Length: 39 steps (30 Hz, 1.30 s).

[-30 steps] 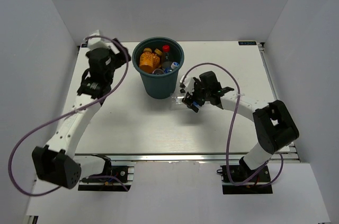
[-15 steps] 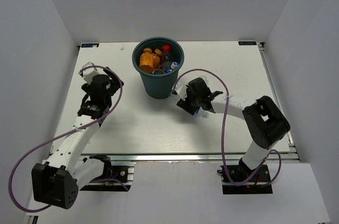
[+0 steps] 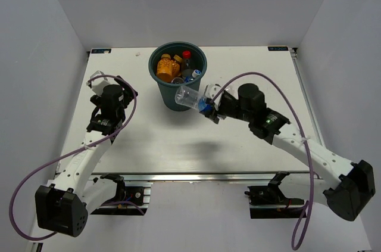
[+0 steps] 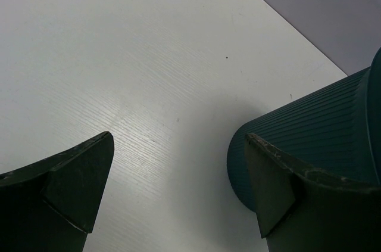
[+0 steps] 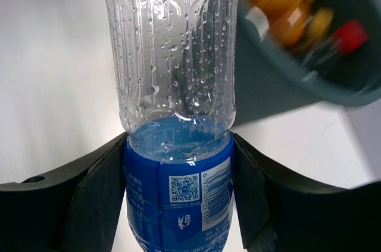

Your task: Put the plastic bottles in the bin

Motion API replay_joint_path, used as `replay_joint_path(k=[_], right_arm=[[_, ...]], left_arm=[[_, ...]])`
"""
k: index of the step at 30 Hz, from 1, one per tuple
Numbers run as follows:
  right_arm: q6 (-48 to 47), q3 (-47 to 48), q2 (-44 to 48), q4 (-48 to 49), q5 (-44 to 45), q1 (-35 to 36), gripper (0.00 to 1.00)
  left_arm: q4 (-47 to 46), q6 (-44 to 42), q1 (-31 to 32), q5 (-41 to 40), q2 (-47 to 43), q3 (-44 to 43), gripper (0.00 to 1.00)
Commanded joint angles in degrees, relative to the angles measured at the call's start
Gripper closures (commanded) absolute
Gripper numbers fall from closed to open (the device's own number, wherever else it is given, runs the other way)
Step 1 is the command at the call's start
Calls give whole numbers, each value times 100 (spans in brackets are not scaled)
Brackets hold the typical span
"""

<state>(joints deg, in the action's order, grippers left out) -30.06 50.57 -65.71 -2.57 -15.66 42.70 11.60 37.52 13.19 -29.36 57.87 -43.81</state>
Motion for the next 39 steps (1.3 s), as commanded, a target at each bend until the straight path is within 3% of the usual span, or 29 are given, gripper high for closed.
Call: replay_joint_path(k=[1,3,4,6,11,17,25,33,39], right_arm=[[-200,584,165,749,-386,11,41],[-551,1173,-141,810,-122,11,44],[-1162,1358,-291,767,-43,11,44],[-1772,2075,-843,636,325,11,39],[-3774,4116,-2207,-998,749,11,36],[-4508,5753,-3456,-2000,819,11,26],[-4649,5719,-3765,-1782,898,11,11],[-4596,5368,-3475,-1721,661,11,11],[-4264,5147,-3457,-949,783,2,11]], left_arm=[[-61,-8,-45,-17,-21,57,2],[-78,-43,-45,1,-38,66,2],[-78,-51,-45,-8,-56,74,2],[-70,-122,-45,-25,-91,92,2],[-26,-166,-53,-113,-205,162,2],[71,-183,-89,-192,-241,136,2],[159,-210,-97,-280,-267,127,2],[133,-219,-106,-307,-320,154,2],[97,-219,-106,-184,-267,136,2]])
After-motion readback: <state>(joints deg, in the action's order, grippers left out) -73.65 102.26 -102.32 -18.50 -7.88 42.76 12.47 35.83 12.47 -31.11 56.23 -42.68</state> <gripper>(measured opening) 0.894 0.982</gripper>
